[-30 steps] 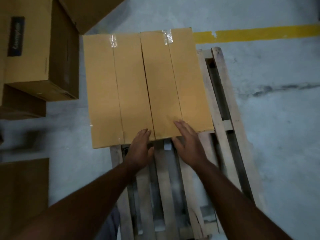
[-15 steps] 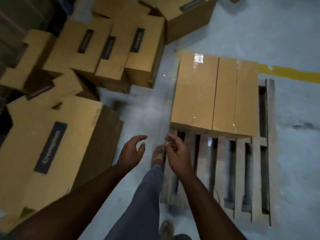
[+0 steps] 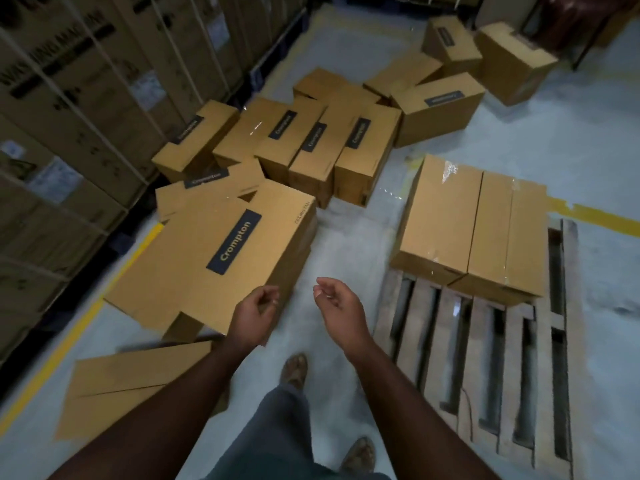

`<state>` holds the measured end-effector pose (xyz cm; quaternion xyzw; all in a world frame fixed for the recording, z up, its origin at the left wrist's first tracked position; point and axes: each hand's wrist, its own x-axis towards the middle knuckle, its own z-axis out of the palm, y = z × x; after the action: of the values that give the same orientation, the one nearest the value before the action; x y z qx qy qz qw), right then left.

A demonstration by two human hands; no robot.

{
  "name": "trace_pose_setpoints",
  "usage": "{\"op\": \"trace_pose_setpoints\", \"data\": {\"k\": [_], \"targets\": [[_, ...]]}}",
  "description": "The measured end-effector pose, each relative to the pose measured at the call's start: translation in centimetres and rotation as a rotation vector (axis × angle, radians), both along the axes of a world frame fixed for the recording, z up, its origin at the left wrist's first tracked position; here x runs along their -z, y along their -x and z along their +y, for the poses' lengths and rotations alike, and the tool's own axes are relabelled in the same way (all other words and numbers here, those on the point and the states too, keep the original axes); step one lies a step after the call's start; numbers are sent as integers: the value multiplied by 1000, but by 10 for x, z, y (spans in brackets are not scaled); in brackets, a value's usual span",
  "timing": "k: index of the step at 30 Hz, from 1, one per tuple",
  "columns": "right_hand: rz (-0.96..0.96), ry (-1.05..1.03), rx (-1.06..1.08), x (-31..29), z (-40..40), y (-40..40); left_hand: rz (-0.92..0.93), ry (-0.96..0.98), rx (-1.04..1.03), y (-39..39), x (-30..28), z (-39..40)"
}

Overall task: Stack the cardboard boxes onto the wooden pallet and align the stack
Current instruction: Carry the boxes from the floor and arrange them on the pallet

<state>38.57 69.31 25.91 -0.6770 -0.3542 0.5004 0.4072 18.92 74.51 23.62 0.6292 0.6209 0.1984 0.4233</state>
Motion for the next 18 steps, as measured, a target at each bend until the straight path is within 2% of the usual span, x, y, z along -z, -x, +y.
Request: {"op": "trace_pose_setpoints", "data": {"k": [6, 11, 15, 18], "targets": [[97, 146, -1, 55, 37, 102, 103, 52, -111, 94, 50, 44], [152, 310, 33, 129, 95, 189, 302, 179, -128, 174, 116, 115], [62, 354, 82, 182, 136, 224, 439, 304, -45, 206, 162, 167], [3, 440, 8, 207, 150, 242, 425, 469, -107, 214, 181, 183]]}}
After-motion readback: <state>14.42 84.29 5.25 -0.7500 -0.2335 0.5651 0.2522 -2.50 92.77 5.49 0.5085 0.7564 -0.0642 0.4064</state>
